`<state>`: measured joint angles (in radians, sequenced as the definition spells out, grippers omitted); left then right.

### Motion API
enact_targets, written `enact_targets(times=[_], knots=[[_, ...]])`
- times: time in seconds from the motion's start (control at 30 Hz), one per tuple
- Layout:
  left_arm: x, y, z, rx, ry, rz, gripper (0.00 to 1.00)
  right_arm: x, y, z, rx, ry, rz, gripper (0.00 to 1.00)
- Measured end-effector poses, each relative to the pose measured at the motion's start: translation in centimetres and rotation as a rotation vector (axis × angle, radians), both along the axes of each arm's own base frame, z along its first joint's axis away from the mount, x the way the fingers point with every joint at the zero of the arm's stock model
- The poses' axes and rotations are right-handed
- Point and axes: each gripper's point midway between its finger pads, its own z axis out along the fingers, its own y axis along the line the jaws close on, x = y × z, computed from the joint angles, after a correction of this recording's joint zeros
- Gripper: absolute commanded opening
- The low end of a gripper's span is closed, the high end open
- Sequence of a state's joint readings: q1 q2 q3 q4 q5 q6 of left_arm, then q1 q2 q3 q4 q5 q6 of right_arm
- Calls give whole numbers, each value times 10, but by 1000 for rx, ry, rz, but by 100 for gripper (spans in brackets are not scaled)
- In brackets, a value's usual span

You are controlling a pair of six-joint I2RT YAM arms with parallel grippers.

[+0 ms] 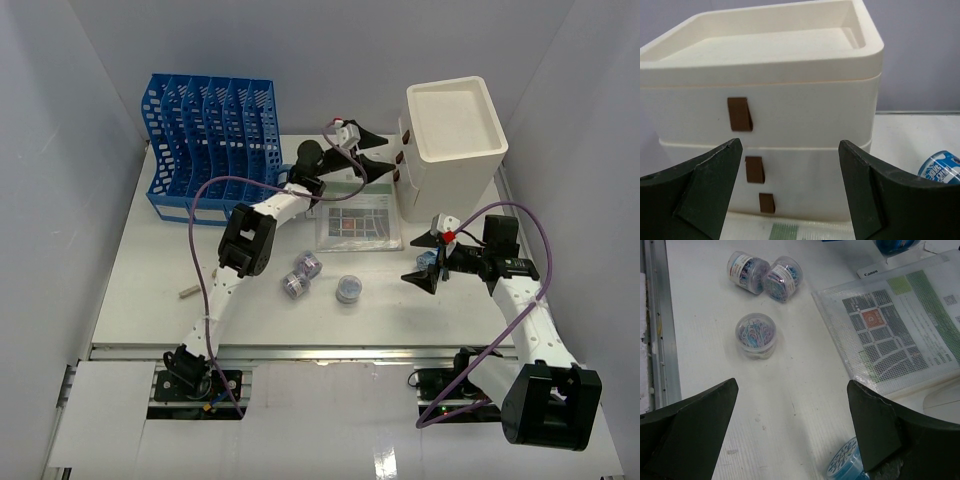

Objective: Organize the desk

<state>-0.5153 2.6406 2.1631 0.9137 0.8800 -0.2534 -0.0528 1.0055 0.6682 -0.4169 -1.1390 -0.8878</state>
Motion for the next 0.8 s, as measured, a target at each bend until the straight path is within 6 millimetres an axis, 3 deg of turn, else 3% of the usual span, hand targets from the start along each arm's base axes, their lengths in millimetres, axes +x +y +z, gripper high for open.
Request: enact_targets(times=[0.2, 0.3, 0.6, 0.7, 0.8], knots=[[-7, -32, 22, -65, -108, 36, 85, 1, -1, -2, -3, 16, -11, 96], [0, -38, 21, -89, -127, 90, 83, 1, -1, -2, -2, 20, -12, 96], [32, -34, 2, -118, -89, 255, 75, 0, -1, -2, 1, 25, -14, 96], [36, -30, 2, -134, -76, 283, 75, 0, -1, -2, -1, 26, -15, 96], [32, -23, -14, -110, -28, 300, 76, 4, -1, -2, -29, 27, -33, 96]])
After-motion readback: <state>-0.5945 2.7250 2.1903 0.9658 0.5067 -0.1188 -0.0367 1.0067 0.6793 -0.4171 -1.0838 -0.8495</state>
